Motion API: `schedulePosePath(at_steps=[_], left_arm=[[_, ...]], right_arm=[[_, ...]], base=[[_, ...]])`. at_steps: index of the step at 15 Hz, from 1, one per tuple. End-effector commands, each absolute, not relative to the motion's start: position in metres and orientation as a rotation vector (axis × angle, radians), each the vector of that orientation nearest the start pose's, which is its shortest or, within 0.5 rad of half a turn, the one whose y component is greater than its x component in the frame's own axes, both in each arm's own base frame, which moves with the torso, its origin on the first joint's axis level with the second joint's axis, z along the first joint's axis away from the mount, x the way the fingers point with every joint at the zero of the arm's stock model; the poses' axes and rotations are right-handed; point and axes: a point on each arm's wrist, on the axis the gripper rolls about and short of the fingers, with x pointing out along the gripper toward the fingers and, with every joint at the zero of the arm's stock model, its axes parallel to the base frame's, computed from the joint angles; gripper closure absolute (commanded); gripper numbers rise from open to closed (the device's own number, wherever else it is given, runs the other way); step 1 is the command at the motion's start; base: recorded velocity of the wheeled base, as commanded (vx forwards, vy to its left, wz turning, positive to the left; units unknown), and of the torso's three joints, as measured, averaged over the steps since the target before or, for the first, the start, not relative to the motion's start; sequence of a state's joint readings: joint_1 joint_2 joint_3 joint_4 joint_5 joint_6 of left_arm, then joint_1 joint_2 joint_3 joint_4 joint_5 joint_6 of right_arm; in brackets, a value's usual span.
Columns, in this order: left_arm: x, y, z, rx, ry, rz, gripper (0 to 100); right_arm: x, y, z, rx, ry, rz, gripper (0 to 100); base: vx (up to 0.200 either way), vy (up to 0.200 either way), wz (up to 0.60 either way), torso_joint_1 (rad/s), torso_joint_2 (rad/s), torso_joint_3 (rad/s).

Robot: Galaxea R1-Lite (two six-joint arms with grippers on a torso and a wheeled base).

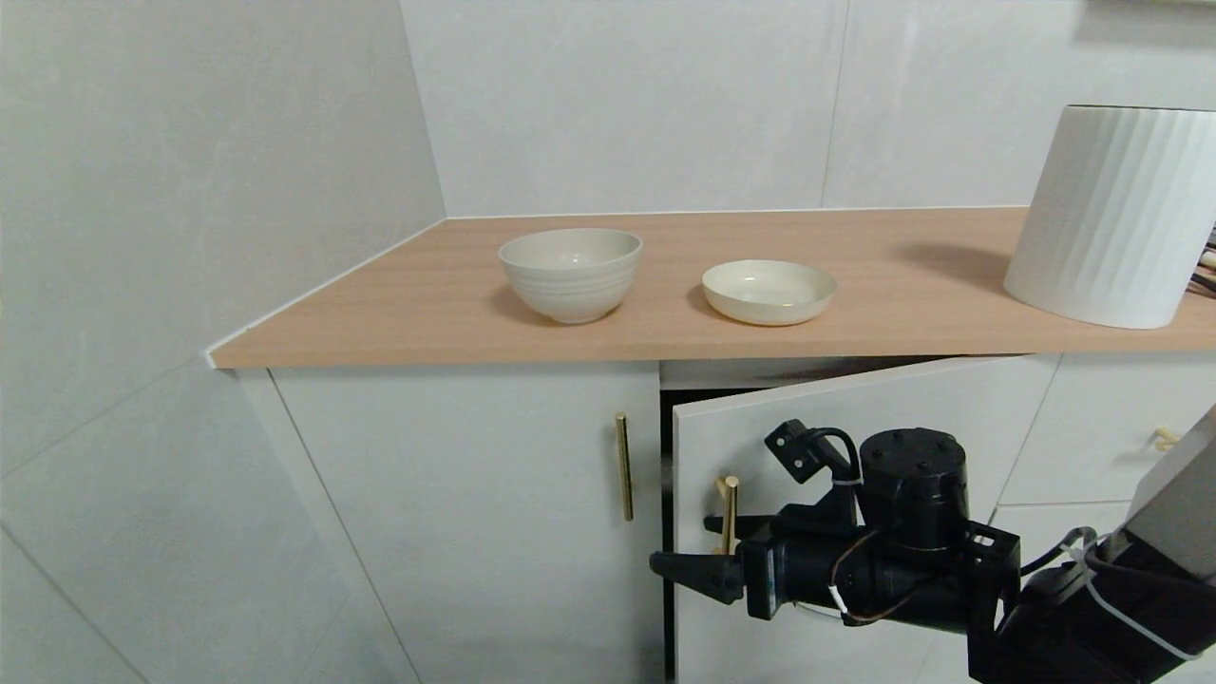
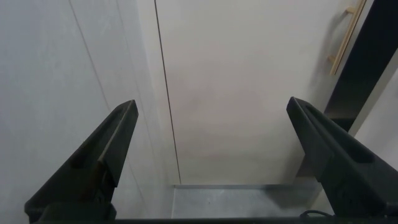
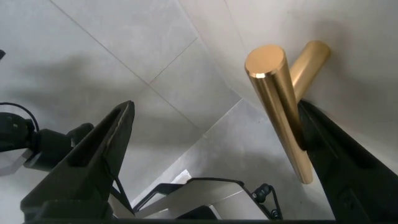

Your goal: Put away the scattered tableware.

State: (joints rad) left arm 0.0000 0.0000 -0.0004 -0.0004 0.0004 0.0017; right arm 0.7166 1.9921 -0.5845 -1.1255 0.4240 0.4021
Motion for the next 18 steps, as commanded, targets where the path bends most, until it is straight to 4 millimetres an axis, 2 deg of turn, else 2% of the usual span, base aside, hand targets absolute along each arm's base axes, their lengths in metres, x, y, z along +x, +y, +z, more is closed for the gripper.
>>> schedulePosePath(at_steps=[1,3,4,5,7,9,10,11,13,14,16,17,18], left_arm=[[-0.026,0.0,0.087,-0.001,-0.052,-0.002,0],[-0.041,-0.001,0.132,0.001,-0.127,-0.095,0],[-0.045,-0.002,0.163,0.003,-0.093,-0.187,0],[-0.039,-0.004,0.192,0.0,-0.029,-0.258,0],[0.0,-0.007,0.239,-0.015,0.084,-0.337,0],[0.057,-0.01,0.269,-0.027,0.165,-0.384,0],[0.092,-0.012,0.274,-0.035,0.201,-0.422,0],[0.118,-0.017,0.271,-0.042,0.233,-0.459,0],[0.171,-0.038,0.254,-0.085,0.31,-0.551,0],[0.19,-0.05,0.243,-0.117,0.344,-0.586,0],[0.217,-0.068,0.222,-0.164,0.37,-0.629,0],[0.227,-0.079,0.205,-0.178,0.377,-0.659,0],[0.228,-0.082,0.202,-0.18,0.378,-0.666,0]], right_arm=[[0.236,0.218,0.087,0.313,0.517,1.063,0],[0.235,0.219,0.087,0.312,0.516,1.065,0],[0.235,0.218,0.087,0.312,0.515,1.065,0],[0.235,0.218,0.087,0.312,0.515,1.065,0],[0.235,0.219,0.088,0.311,0.515,1.065,0],[0.232,0.219,0.088,0.31,0.515,1.073,0],[0.231,0.22,0.088,0.309,0.519,1.077,0],[0.231,0.221,0.087,0.307,0.522,1.077,0],[0.229,0.222,0.085,0.305,0.53,1.082,0],[0.228,0.222,0.086,0.305,0.528,1.084,0],[0.227,0.223,0.085,0.303,0.533,1.089,0],[0.226,0.223,0.083,0.301,0.54,1.086,0],[0.226,0.223,0.083,0.301,0.54,1.086,0]], base=[[0.0,0.0,0.0,0.0,0.0,0.0],[0.0,0.0,0.0,0.0,0.0,0.0],[0.0,0.0,0.0,0.0,0.0,0.0],[0.0,0.0,0.0,0.0,0.0,0.0],[0.0,0.0,0.0,0.0,0.0,0.0],[0.0,0.0,0.0,0.0,0.0,0.0],[0.0,0.0,0.0,0.0,0.0,0.0],[0.0,0.0,0.0,0.0,0.0,0.0],[0.0,0.0,0.0,0.0,0.0,0.0],[0.0,0.0,0.0,0.0,0.0,0.0],[0.0,0.0,0.0,0.0,0.0,0.0],[0.0,0.0,0.0,0.0,0.0,0.0],[0.0,0.0,0.0,0.0,0.0,0.0]])
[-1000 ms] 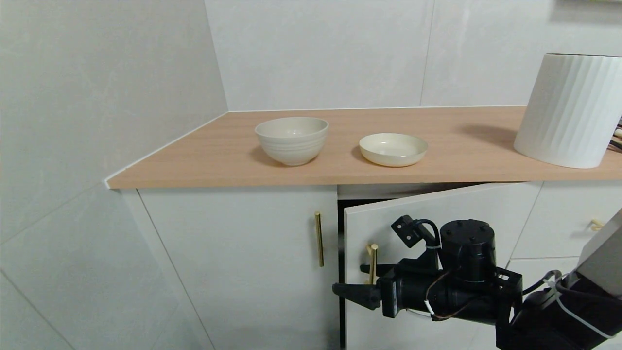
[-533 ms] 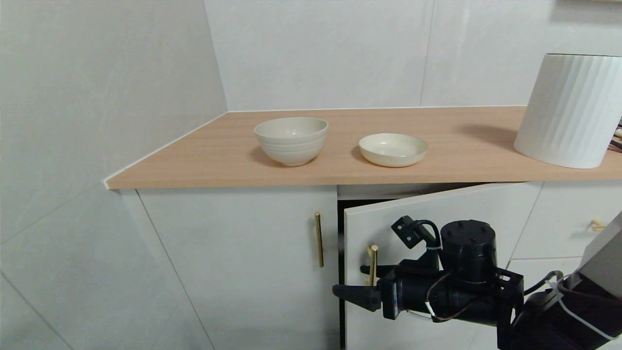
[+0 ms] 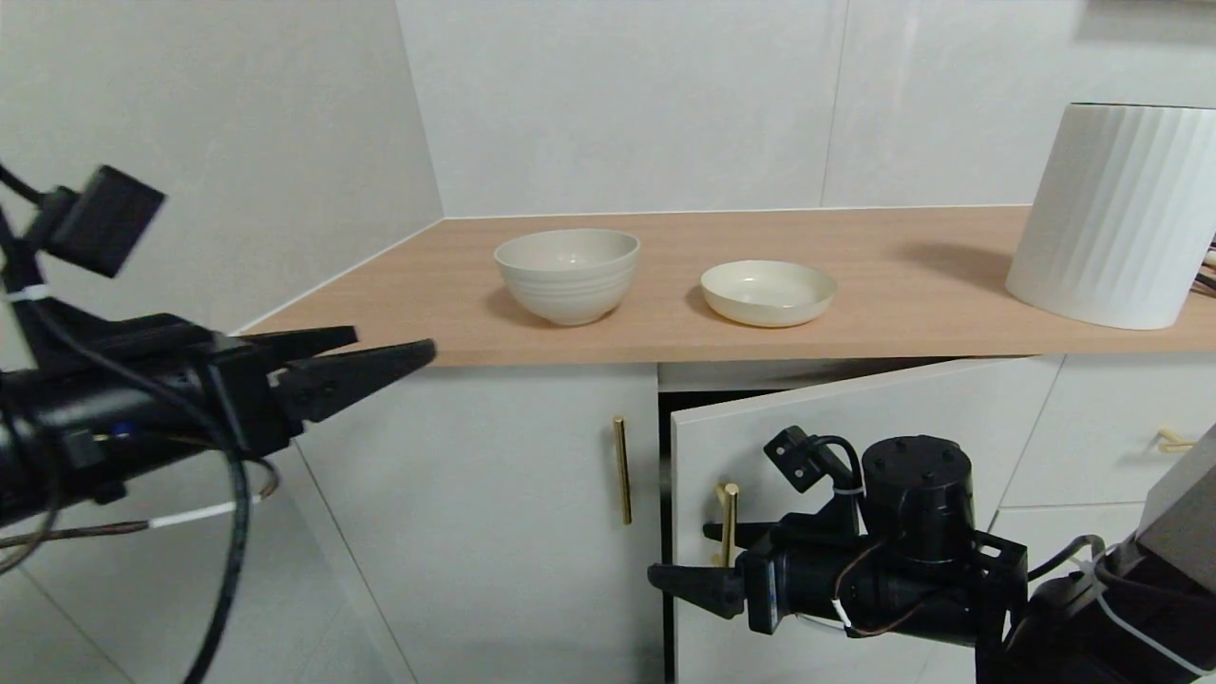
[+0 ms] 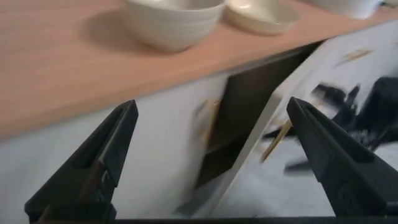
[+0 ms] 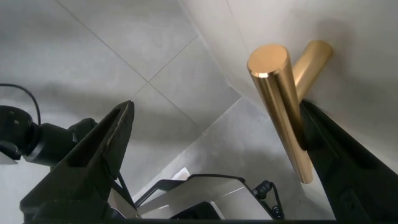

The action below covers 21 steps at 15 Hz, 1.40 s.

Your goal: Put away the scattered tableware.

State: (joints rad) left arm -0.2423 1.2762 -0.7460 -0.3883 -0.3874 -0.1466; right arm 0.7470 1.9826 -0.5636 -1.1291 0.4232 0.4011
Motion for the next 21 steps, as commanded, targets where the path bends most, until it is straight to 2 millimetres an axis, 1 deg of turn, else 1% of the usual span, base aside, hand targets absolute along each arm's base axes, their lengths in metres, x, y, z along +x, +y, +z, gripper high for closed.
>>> schedulePosePath(at_steps=[1,3,4,6,7,9,11,14,16,19,20,21], left_arm=[[0.229,-0.094,0.182,-0.195,0.373,-0.707,0],[0.228,-0.112,0.167,-0.218,0.373,-0.76,0],[0.228,-0.115,0.164,-0.218,0.369,-0.757,0],[0.225,-0.126,0.153,-0.209,0.407,-0.783,0],[0.225,-0.127,0.152,-0.208,0.412,-0.784,100],[0.228,-0.135,0.143,-0.217,0.451,-0.798,100],[0.228,-0.141,0.143,-0.226,0.444,-0.822,100],[0.254,-0.161,0.138,-0.224,0.349,-0.857,100],[0.258,-0.177,0.135,-0.21,0.297,-0.91,100],[0.264,-0.183,0.122,-0.216,0.313,-0.947,100],[0.269,-0.186,0.114,-0.219,0.299,-0.947,100],[0.272,-0.188,0.111,-0.22,0.282,-0.944,100]], right_arm=[[0.225,0.223,0.084,0.301,0.538,1.09,0],[0.223,0.222,0.084,0.299,0.537,1.089,0],[0.222,0.222,0.085,0.301,0.526,1.095,0],[0.223,0.223,0.085,0.306,0.501,1.102,0],[0.223,0.223,0.085,0.307,0.502,1.101,0],[0.223,0.222,0.085,0.306,0.501,1.1,0],[0.223,0.222,0.085,0.306,0.501,1.1,0],[0.223,0.222,0.085,0.306,0.501,1.102,0],[0.222,0.221,0.086,0.306,0.502,1.103,0],[0.221,0.222,0.083,0.304,0.512,1.104,0],[0.221,0.221,0.085,0.305,0.507,1.103,0],[0.221,0.221,0.084,0.305,0.508,1.103,0]], base=[[0.0,0.0,0.0,0.0,0.0,0.0],[0.0,0.0,0.0,0.0,0.0,0.0],[0.0,0.0,0.0,0.0,0.0,0.0],[0.0,0.0,0.0,0.0,0.0,0.0],[0.0,0.0,0.0,0.0,0.0,0.0],[0.0,0.0,0.0,0.0,0.0,0.0],[0.0,0.0,0.0,0.0,0.0,0.0],[0.0,0.0,0.0,0.0,0.0,0.0],[0.0,0.0,0.0,0.0,0.0,0.0],[0.0,0.0,0.0,0.0,0.0,0.0],[0.0,0.0,0.0,0.0,0.0,0.0],[0.0,0.0,0.0,0.0,0.0,0.0]])
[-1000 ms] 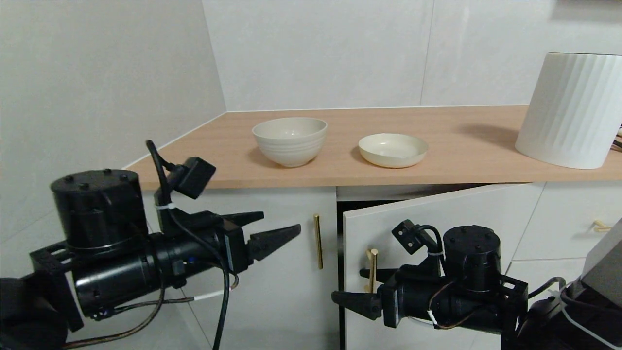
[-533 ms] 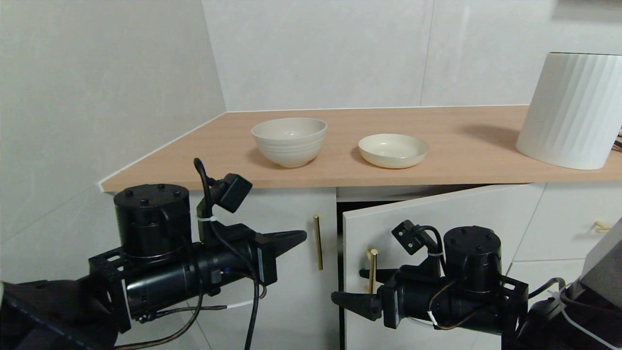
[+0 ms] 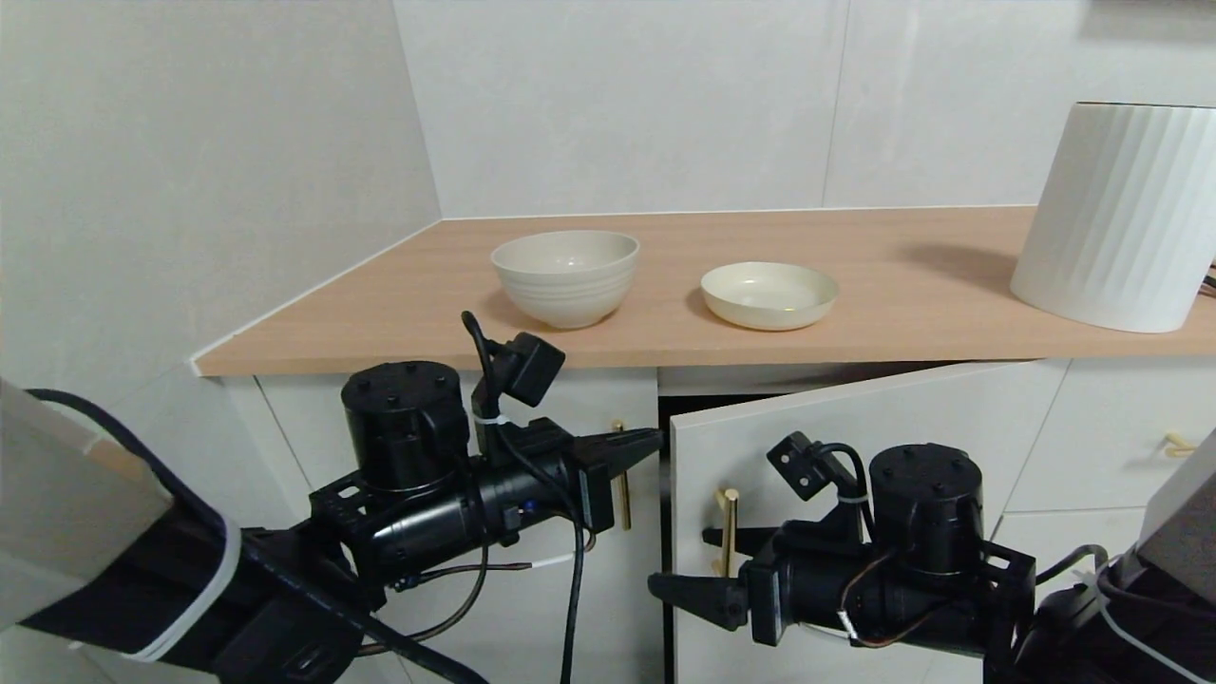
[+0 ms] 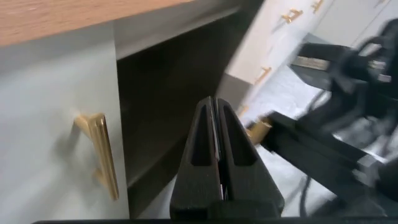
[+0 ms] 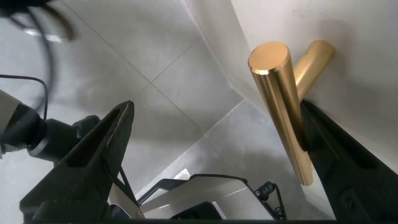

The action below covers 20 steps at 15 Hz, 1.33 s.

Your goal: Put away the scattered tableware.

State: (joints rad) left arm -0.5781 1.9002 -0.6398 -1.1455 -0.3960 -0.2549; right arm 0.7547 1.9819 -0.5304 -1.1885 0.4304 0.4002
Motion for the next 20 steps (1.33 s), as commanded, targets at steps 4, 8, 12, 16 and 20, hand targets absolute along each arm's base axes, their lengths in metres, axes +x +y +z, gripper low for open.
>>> schedulePosePath(at_steps=[4,8,12,16,20], left_arm=[[0.28,-0.19,0.103,-0.224,0.28,-0.932,100],[0.291,-0.2,0.085,-0.219,0.309,-0.935,100],[0.299,-0.217,0.074,-0.22,0.286,-0.965,100],[0.294,-0.223,0.079,-0.222,0.26,-0.991,100],[0.285,-0.235,0.08,-0.253,0.272,-1.03,100]], right_arm=[[0.22,0.221,0.083,0.303,0.517,1.104,0],[0.218,0.222,0.081,0.3,0.523,1.11,0],[0.218,0.222,0.081,0.298,0.525,1.11,0],[0.219,0.219,0.082,0.3,0.519,1.1,0],[0.234,0.197,0.077,0.214,0.467,1.022,0]], base=[[0.0,0.0,0.0,0.0,0.0,0.0],[0.0,0.0,0.0,0.0,0.0,0.0],[0.0,0.0,0.0,0.0,0.0,0.0],[0.0,0.0,0.0,0.0,0.0,0.0],[0.0,0.0,0.0,0.0,0.0,0.0]])
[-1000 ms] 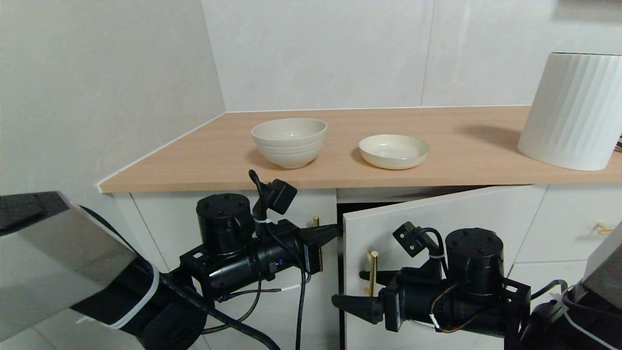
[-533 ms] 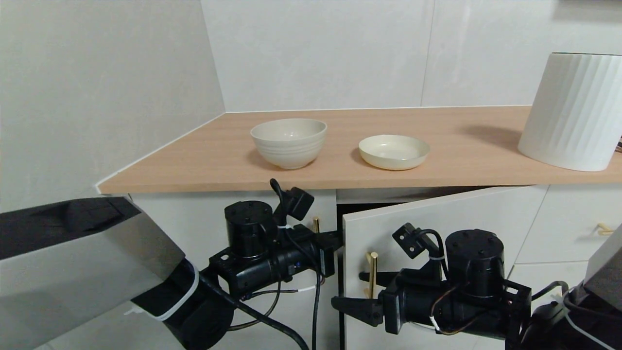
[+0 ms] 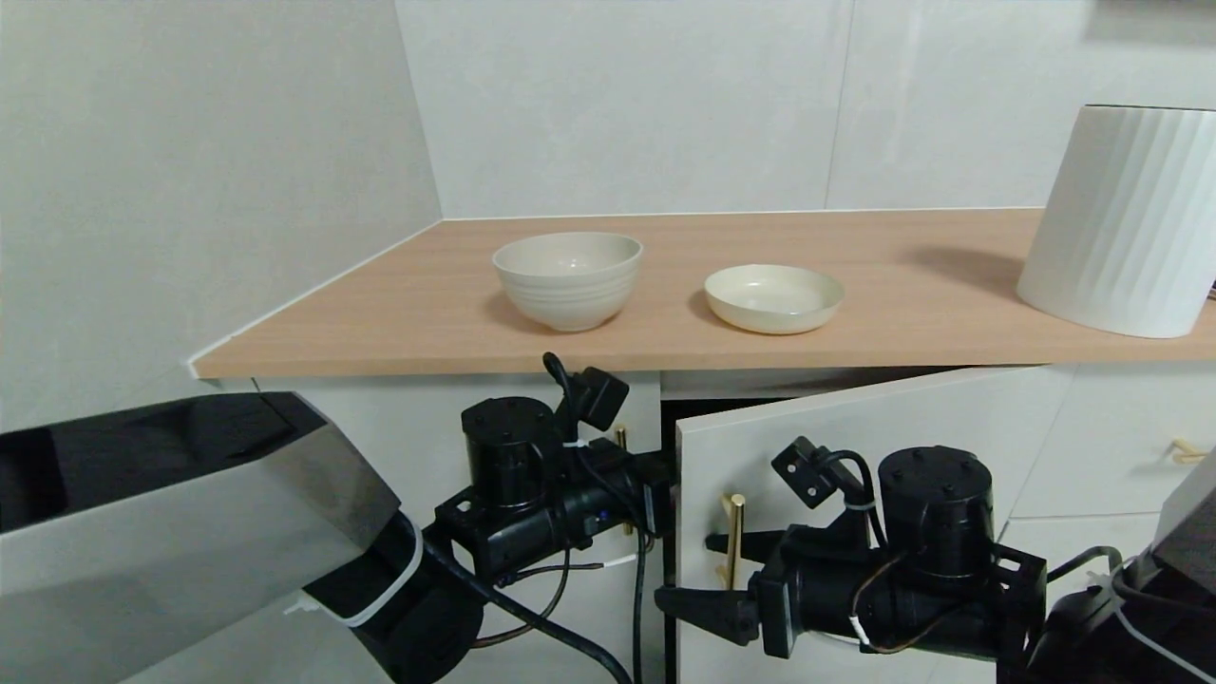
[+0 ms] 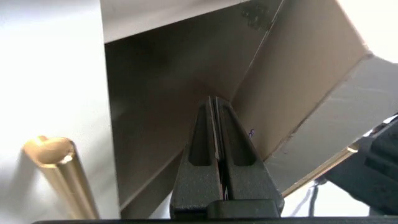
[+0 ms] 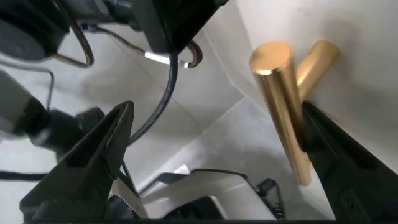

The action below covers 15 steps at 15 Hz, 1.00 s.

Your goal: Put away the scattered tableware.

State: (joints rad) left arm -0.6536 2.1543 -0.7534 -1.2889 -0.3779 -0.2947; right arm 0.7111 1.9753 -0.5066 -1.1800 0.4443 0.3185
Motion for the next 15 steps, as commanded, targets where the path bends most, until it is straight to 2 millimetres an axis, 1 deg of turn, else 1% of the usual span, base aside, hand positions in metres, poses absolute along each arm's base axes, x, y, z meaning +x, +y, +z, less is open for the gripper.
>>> schedulePosePath(at_steps=[1,3,4,5,6,7,9,12,13,15], left_arm=[[0.285,-0.235,0.079,-0.256,0.278,-1.029,100],[0.285,-0.235,0.079,-0.256,0.278,-1.029,100],[0.285,-0.236,0.079,-0.256,0.278,-1.03,100],[0.285,-0.236,0.079,-0.256,0.278,-1.03,100],[0.284,-0.235,0.079,-0.257,0.28,-1.03,100],[0.284,-0.235,0.079,-0.257,0.28,-1.03,100],[0.284,-0.235,0.08,-0.257,0.276,-1.029,100],[0.284,-0.235,0.08,-0.257,0.282,-1.028,100],[0.284,-0.236,0.079,-0.257,0.285,-1.028,100],[0.285,-0.236,0.077,-0.255,0.294,-1.026,100]], right_arm=[[0.238,0.19,0.077,0.204,0.457,0.99,0],[0.238,0.182,0.079,0.204,0.45,0.955,0],[0.236,0.175,0.078,0.205,0.458,0.935,0],[0.236,0.175,0.078,0.205,0.458,0.935,0],[0.233,0.163,0.082,0.213,0.451,0.906,0],[0.228,0.158,0.085,0.215,0.449,0.902,0],[0.21,0.146,0.086,0.212,0.473,0.899,0],[0.189,0.133,0.089,0.212,0.485,0.903,0],[0.184,0.13,0.09,0.21,0.484,0.905,0],[0.183,0.129,0.089,0.21,0.489,0.906,0]], base=[[0.0,0.0,0.0,0.0,0.0,0.0],[0.0,0.0,0.0,0.0,0.0,0.0],[0.0,0.0,0.0,0.0,0.0,0.0],[0.0,0.0,0.0,0.0,0.0,0.0],[0.0,0.0,0.0,0.0,0.0,0.0],[0.0,0.0,0.0,0.0,0.0,0.0],[0.0,0.0,0.0,0.0,0.0,0.0],[0.0,0.0,0.0,0.0,0.0,0.0],[0.0,0.0,0.0,0.0,0.0,0.0],[-0.2,0.0,0.0,0.002,0.0,0.002]])
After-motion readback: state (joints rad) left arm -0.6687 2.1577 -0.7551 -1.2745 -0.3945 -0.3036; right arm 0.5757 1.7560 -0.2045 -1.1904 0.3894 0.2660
